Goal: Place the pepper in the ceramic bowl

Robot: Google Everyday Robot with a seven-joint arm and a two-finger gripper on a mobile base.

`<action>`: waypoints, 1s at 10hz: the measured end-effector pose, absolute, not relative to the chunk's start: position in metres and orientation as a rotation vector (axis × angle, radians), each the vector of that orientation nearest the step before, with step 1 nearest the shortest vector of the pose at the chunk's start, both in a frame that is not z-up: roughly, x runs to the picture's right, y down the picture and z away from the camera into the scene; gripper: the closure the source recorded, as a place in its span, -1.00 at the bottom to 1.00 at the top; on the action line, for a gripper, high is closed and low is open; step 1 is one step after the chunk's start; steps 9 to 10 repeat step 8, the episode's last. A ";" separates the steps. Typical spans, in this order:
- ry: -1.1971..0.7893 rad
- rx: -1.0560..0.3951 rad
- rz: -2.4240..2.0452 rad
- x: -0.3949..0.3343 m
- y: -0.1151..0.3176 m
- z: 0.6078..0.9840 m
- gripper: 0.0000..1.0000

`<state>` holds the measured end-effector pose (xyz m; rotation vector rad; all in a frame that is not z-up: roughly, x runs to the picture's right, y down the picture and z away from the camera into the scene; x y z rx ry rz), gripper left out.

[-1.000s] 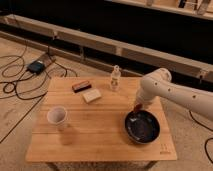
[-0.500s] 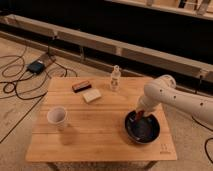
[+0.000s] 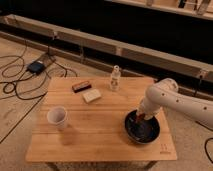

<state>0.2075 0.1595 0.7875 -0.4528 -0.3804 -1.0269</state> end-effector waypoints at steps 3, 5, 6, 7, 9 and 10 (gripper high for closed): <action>-0.398 -0.458 -1.048 0.202 0.168 0.783 -0.60; -0.397 -0.458 -1.049 0.202 0.168 0.783 -0.60; -0.397 -0.458 -1.049 0.202 0.168 0.783 -0.60; -0.398 -0.458 -1.049 0.202 0.168 0.783 -0.60; -0.397 -0.458 -1.049 0.202 0.168 0.783 -0.60; -0.397 -0.458 -1.049 0.202 0.168 0.783 -0.60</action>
